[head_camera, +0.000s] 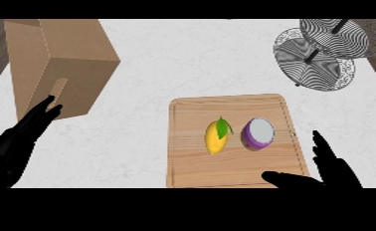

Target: Pick the can from the cutting board and place it in the tiered basket

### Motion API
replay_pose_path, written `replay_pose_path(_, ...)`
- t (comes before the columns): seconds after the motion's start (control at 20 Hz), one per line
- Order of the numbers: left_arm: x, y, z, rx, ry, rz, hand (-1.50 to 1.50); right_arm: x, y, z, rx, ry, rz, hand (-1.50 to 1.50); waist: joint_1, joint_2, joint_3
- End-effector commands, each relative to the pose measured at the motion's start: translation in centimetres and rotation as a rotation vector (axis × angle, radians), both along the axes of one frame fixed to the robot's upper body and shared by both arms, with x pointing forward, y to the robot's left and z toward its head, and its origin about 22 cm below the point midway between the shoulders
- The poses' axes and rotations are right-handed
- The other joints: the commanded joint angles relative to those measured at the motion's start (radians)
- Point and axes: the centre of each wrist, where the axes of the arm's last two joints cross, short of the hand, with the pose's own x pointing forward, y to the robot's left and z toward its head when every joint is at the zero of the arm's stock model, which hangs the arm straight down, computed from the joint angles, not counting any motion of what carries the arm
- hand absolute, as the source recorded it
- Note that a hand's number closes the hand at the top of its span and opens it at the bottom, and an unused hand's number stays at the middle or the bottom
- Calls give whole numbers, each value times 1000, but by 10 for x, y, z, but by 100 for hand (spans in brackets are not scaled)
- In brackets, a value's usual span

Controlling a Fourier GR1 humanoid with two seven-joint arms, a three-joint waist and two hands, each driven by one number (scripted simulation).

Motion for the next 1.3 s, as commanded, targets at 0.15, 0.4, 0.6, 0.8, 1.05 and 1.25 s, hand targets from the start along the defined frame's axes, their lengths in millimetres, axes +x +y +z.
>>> replay_pose_path(0.15, -8, 15, -31, -6, 217, 87, 0, 5, 16, 19, 45, 3, -33, -150, -3, 22, -20)
replay_pose_path(0.4, -11, 19, -37, 5, 209, 102, 0, 2, 25, -1, 28, -12, -46, -150, -6, 23, -19)
replay_pose_path(0.6, -23, 14, -46, -9, 194, 80, 0, 17, 21, 1, 19, -8, -54, -150, 7, 23, -19)
replay_pose_path(0.8, -8, 11, -39, -9, 206, 97, 0, 17, 34, -3, 24, -25, -42, -150, -4, 24, -19)
replay_pose_path(1.05, -1, 11, -39, -3, 201, 79, 0, 20, 40, -26, 16, -10, -43, -150, -8, 25, -17)
replay_pose_path(1.25, -8, 13, -39, -6, 214, 95, 0, 31, 47, -35, 31, -23, -69, -150, 2, 24, -16)
